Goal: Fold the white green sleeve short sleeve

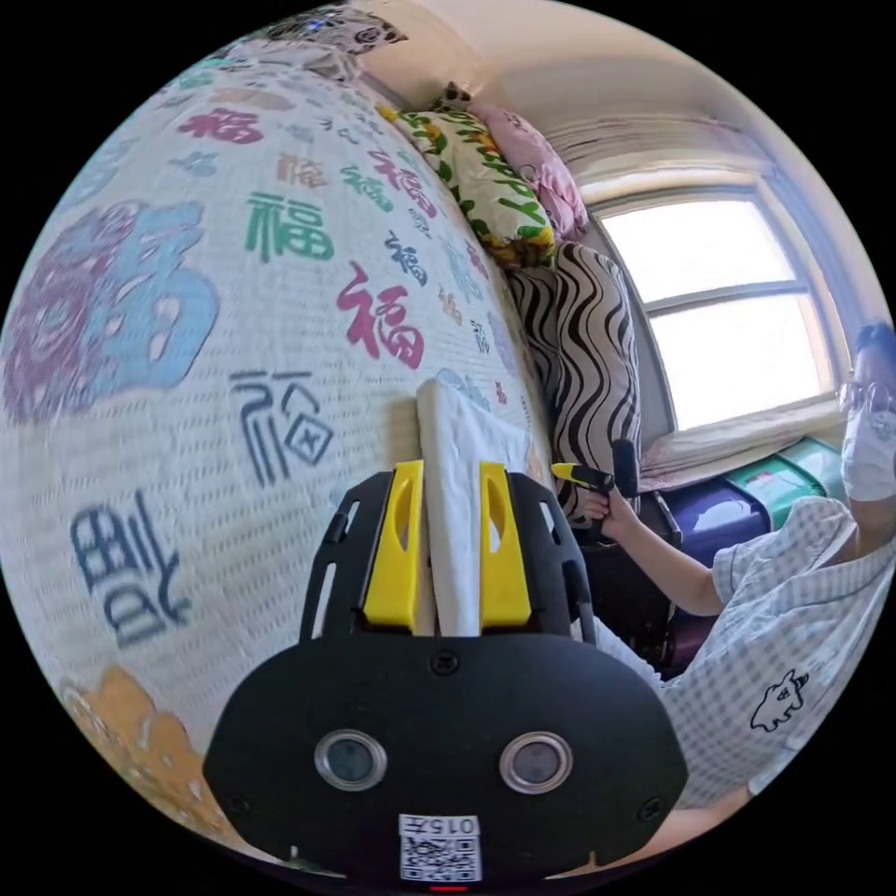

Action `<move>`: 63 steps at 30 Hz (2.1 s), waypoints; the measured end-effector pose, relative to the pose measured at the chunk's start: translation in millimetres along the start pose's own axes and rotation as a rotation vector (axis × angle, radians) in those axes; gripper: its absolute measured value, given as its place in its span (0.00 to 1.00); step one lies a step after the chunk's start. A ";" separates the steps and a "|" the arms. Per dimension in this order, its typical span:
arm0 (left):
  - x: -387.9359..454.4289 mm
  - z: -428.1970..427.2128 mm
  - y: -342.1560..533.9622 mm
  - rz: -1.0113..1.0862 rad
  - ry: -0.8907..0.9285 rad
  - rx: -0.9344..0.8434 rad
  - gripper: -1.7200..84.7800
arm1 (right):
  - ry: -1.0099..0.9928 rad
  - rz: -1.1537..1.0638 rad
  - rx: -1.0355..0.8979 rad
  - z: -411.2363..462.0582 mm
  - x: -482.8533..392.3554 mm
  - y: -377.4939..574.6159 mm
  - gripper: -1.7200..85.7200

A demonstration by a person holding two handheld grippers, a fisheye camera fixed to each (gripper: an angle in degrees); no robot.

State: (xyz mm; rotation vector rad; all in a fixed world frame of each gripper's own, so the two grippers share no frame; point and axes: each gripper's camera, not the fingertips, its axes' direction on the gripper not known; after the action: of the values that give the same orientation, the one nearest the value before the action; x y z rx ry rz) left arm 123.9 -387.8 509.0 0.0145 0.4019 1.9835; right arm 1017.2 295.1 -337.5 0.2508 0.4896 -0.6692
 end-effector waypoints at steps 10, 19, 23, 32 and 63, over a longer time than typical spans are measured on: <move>-5.8 35.6 -44.5 0.181 0.096 -0.122 0.15 | 0.000 -0.146 -0.081 45.8 30.2 -31.8 0.15; -1.2 24.9 -34.8 0.160 0.168 -0.118 0.02 | -0.309 -0.108 -0.034 65.7 59.1 -22.7 0.08; 28.1 -2.9 -36.1 0.207 0.113 -0.124 0.02 | -0.191 -0.201 -0.056 52.8 16.7 -27.7 0.07; 67.6 -51.6 -9.3 0.103 -0.338 0.075 0.02 | 0.142 -0.248 -0.061 80.0 -37.1 -45.0 0.08; 127.6 -15.7 158.0 -0.073 -0.361 0.006 0.09 | 0.012 -0.017 0.015 100.3 -5.8 131.1 0.05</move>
State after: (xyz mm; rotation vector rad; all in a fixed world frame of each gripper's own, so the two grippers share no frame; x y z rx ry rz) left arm -73.9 -339.5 517.9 0.3521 0.1708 1.8598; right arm 1133.3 360.4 -239.7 0.2655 0.4986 -0.6883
